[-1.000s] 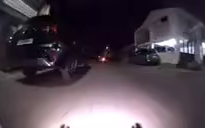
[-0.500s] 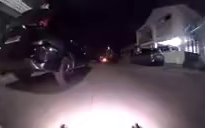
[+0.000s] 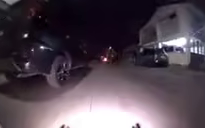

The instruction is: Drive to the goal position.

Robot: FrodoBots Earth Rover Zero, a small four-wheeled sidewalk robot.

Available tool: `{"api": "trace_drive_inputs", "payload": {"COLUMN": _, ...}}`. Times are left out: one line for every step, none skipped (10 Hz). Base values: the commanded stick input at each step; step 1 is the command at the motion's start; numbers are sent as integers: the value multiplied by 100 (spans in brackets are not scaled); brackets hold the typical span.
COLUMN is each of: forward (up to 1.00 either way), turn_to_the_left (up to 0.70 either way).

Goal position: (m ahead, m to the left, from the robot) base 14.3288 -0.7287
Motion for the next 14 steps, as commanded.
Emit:
{"api": "trace_drive_inputs", "payload": {"forward": 85, "turn_to_the_left": -18}}
{"api": "trace_drive_inputs", "payload": {"forward": 85, "turn_to_the_left": -5}}
{"api": "trace_drive_inputs", "payload": {"forward": 85, "turn_to_the_left": 0}}
{"api": "trace_drive_inputs", "payload": {"forward": 85, "turn_to_the_left": 0}}
{"api": "trace_drive_inputs", "payload": {"forward": 85, "turn_to_the_left": 0}}
{"api": "trace_drive_inputs", "payload": {"forward": 85, "turn_to_the_left": 0}}
{"api": "trace_drive_inputs", "payload": {"forward": 85, "turn_to_the_left": 0}}
{"api": "trace_drive_inputs", "payload": {"forward": 85, "turn_to_the_left": 0}}
{"api": "trace_drive_inputs", "payload": {"forward": 85, "turn_to_the_left": 0}}
{"api": "trace_drive_inputs", "payload": {"forward": 85, "turn_to_the_left": 0}}
{"api": "trace_drive_inputs", "payload": {"forward": 85, "turn_to_the_left": 0}}
{"api": "trace_drive_inputs", "payload": {"forward": 85, "turn_to_the_left": 0}}
{"api": "trace_drive_inputs", "payload": {"forward": 85, "turn_to_the_left": 0}}
{"api": "trace_drive_inputs", "payload": {"forward": 85, "turn_to_the_left": 0}}
